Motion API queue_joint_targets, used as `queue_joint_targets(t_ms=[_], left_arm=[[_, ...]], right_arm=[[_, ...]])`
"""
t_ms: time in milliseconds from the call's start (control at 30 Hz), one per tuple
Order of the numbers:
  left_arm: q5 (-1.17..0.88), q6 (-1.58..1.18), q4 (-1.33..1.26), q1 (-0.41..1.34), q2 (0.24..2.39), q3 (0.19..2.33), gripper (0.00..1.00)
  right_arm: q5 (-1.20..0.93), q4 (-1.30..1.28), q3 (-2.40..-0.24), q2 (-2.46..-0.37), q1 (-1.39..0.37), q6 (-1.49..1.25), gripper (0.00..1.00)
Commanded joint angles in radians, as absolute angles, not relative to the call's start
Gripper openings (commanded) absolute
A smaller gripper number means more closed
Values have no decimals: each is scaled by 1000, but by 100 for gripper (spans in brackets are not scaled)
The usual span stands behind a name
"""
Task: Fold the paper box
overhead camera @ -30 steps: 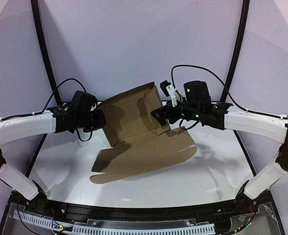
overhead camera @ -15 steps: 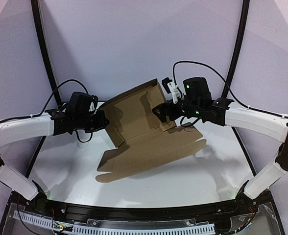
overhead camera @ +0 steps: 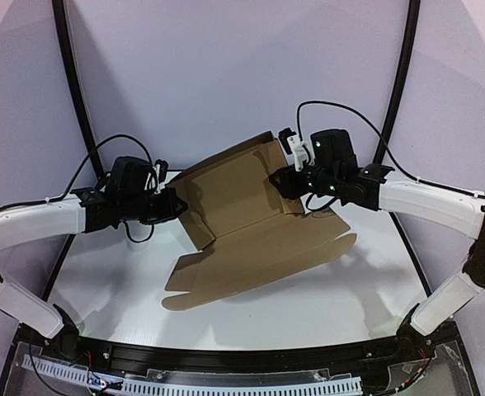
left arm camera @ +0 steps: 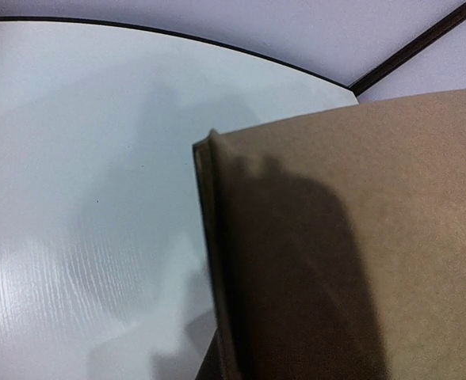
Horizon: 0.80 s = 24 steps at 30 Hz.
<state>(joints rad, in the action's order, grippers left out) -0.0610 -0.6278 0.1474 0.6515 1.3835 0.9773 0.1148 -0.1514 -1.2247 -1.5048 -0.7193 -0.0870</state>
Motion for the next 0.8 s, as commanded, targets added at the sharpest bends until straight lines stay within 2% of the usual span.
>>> queue_joint_targets(t_ms=[0,200,300,433,600,767], left_arm=[[-221,-563,49,690,1316,980,1],[-186,-532,63,710,1322,992,1],[-150,-532,75,710,1319,992,1],[-46,-544,121,709,1321,996,1],[66,-573,179,710,1335,1001,1],[89,-594,189,710,1345,993,1]], right_arm=[[235,-100,-1220,-1547,-707,-92,51],[342,-83,-1220,-1573,-707,-69,53],[371,-79,-1204,-1568,-707,-70,47],[307,-59,-1182,-1534,-707,-36,56],[287,-12,-1135,-1462,-707,-26,56],[294,-33,-1122,-1420,-707,-22,55]])
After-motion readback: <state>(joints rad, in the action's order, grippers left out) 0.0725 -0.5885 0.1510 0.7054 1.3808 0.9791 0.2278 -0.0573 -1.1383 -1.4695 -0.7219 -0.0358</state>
